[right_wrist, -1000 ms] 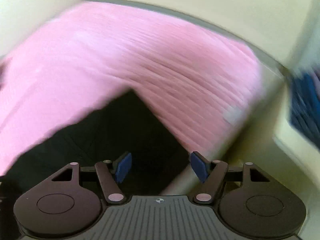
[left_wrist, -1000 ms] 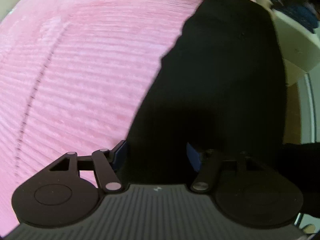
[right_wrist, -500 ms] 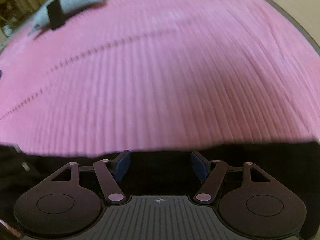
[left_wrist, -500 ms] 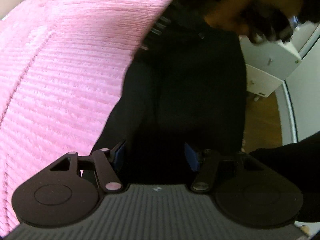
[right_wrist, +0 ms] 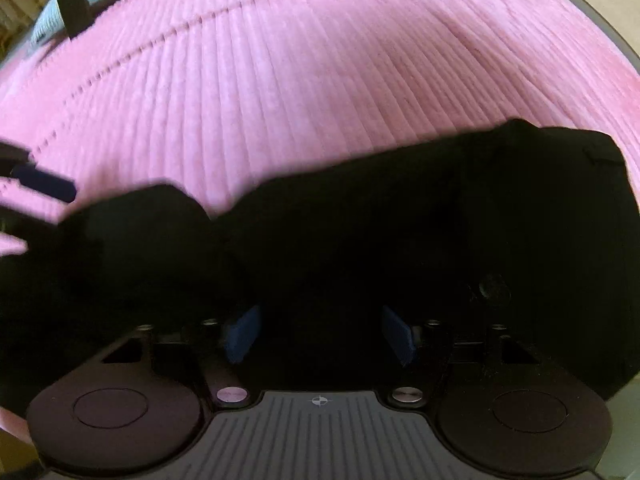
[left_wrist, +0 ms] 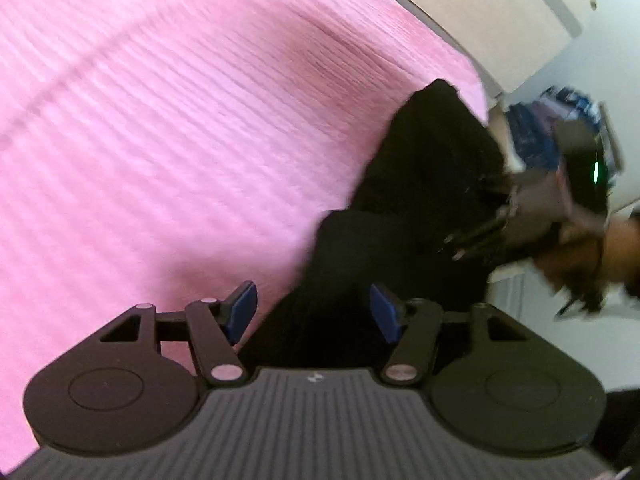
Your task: Fold clothes
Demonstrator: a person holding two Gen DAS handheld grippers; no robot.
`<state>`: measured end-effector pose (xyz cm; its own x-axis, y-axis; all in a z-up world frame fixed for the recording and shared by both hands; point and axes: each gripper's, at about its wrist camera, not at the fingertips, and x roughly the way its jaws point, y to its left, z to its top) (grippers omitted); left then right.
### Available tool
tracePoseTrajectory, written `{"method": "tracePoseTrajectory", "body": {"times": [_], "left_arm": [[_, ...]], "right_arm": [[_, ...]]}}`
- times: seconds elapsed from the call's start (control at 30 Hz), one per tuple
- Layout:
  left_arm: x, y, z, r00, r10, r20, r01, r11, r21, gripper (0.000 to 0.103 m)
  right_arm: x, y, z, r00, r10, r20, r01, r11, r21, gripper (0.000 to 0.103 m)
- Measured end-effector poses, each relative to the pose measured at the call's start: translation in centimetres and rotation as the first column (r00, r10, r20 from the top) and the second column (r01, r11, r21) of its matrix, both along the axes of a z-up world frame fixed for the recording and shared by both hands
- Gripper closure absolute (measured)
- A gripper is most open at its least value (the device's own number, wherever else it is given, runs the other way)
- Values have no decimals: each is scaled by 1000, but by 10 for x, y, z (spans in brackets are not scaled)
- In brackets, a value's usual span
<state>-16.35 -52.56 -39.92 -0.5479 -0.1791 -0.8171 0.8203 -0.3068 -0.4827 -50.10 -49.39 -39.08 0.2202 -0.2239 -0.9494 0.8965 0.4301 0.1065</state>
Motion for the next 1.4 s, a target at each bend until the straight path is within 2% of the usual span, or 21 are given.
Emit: {"method": "tracePoseTrajectory", "body": {"times": [0.07,0.13,0.2,0.3,0.4,0.5,0.6,0.67,0.73,0.87,0.93,0.97,1.07,1.13,1.2,1.27,1.33,1.4], "left_arm": [[-13,-8,-11,998,-37,-49,39,998,46,42],[-25,-19,-20,996,-63,-60,67,995,78,40],[-33,-25,-24,996,-85,-41,87,994,70,40],[-28,-39,-27,997,-67,-47,70,995,64,40],[-19,-54,-38,996,-23,-89,35,990,135,40],[-19,-58,-51,988,-34,-148,70,967,244,41],[-41,-41,-31,982,-150,-112,168,971,173,39],[-51,-25,-16,977,-198,-77,206,970,127,38],[-61,-10,-4,975,-220,-34,222,972,78,38],[-74,15,16,971,-237,35,238,971,-12,38],[-76,21,23,976,-217,19,217,976,-21,38],[-73,21,23,981,-194,-7,194,981,-9,38],[-61,10,15,992,-88,-93,92,995,40,39],[-45,0,6,986,14,-168,0,996,86,39],[-27,-8,-4,960,132,-248,-100,986,136,39],[-14,-15,-18,920,232,-317,-169,963,211,39],[-5,-25,-34,880,310,-361,-206,932,299,39],[0,-32,-48,852,372,-368,-242,904,353,41]], "right_arm": [[-6,-1,-2,1000,-18,25,18,1000,0,30],[-12,-2,-2,998,-32,50,32,999,4,28],[-12,-5,-3,998,-29,59,28,1000,5,28],[-19,-4,-4,997,-26,75,26,1000,6,28],[-28,-4,-4,995,-33,98,32,999,6,28],[-34,-7,-3,994,-40,99,38,999,16,27],[-42,-7,12,992,-98,85,96,995,27,27],[-45,-12,32,986,-135,102,139,990,-32,27],[-41,-19,50,982,-127,139,142,985,-97,27],[-28,-49,51,968,-156,194,182,976,-122,27],[-23,-58,38,974,-144,177,165,981,-106,27],[-20,-62,28,981,-136,141,149,985,-86,27],[-30,-60,10,982,-141,124,148,988,-48,27],[-34,-56,7,985,-122,121,128,990,-50,27],[-37,-51,7,988,-98,118,106,992,-62,27],[-39,-49,7,987,-94,132,104,992,-69,27],[-39,-45,4,987,-89,136,101,992,-78,27],[-38,-41,4,987,-87,134,100,991,-87,27]]}}
